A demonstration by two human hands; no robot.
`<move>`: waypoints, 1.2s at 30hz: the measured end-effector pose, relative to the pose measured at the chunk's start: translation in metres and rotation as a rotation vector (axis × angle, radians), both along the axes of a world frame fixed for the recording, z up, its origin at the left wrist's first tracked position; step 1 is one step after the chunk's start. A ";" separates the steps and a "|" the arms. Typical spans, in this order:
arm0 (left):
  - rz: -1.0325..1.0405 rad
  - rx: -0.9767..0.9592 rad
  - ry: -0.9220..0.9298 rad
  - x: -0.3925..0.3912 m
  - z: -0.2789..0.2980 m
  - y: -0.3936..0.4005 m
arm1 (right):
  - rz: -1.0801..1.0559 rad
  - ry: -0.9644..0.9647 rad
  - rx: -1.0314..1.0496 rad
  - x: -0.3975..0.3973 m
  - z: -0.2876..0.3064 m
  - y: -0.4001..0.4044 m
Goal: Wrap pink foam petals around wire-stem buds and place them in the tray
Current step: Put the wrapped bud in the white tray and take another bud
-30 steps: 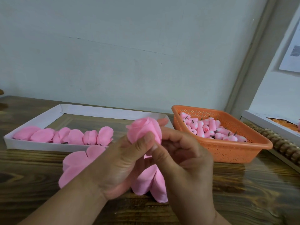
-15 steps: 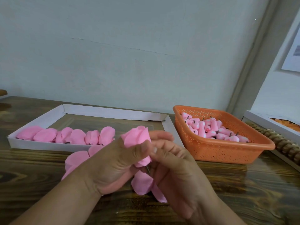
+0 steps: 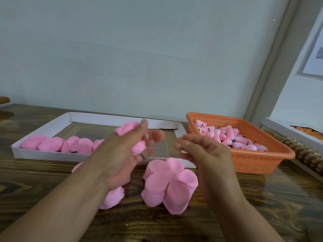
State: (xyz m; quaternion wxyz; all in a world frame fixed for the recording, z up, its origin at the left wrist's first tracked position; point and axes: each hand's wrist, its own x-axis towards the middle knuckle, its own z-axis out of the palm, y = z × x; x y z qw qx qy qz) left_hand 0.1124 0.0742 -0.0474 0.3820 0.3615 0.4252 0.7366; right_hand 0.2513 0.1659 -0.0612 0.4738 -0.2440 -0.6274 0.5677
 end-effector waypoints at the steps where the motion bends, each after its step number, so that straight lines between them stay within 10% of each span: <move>1: 0.044 0.000 -0.020 -0.006 0.003 0.002 | -0.055 0.017 0.008 0.003 0.002 0.007; 15: 0.414 -0.403 0.131 -0.073 0.010 0.047 | -0.169 -0.029 0.019 0.003 -0.007 0.029; 21: 0.475 -0.623 0.674 -0.074 0.006 0.059 | -0.187 -0.038 0.050 0.002 -0.010 0.032; 36: 0.518 -0.845 1.322 -0.090 -0.019 0.089 | -0.212 -0.053 0.099 0.002 -0.013 0.034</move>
